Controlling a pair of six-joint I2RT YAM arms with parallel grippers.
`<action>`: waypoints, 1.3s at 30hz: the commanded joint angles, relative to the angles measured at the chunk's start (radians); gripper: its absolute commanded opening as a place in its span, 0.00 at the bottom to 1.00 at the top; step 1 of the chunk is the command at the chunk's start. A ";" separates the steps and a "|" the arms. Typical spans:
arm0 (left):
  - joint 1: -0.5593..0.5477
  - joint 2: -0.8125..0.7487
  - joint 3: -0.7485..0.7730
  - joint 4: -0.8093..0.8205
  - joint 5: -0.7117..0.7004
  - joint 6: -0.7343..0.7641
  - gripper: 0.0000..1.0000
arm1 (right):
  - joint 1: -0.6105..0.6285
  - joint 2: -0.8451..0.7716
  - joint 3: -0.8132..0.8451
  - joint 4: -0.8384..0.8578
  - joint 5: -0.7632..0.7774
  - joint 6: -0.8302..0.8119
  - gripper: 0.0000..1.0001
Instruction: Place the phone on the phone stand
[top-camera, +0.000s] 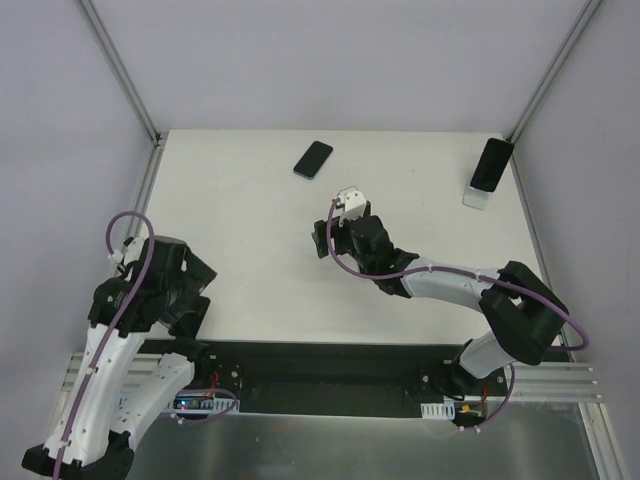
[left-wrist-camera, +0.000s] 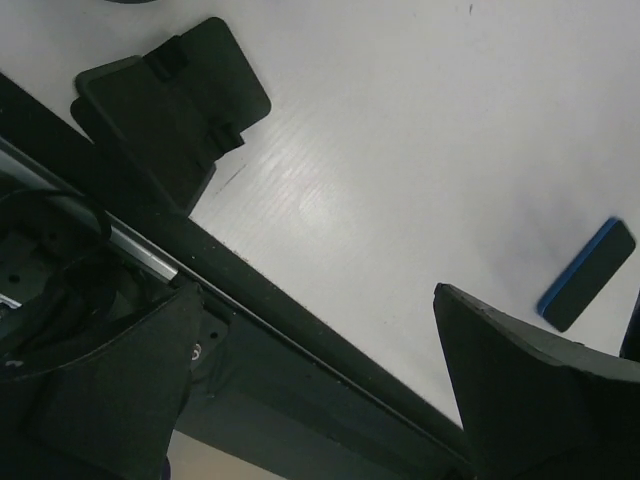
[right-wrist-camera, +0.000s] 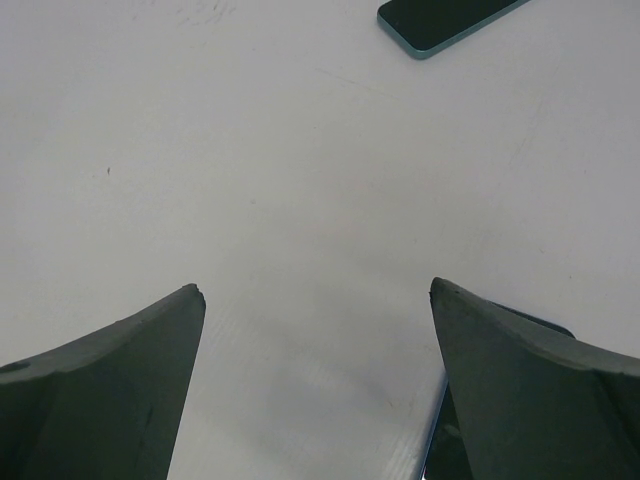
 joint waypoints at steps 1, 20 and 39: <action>0.011 -0.109 -0.024 -0.230 -0.113 -0.314 0.98 | -0.005 -0.046 -0.010 0.082 -0.014 -0.009 0.96; 0.273 0.150 -0.134 -0.271 -0.191 -0.405 0.88 | -0.006 -0.054 -0.032 0.082 0.020 -0.030 0.96; 0.347 0.103 -0.231 -0.092 -0.159 -0.325 0.15 | -0.012 -0.039 -0.029 0.082 0.017 -0.024 0.96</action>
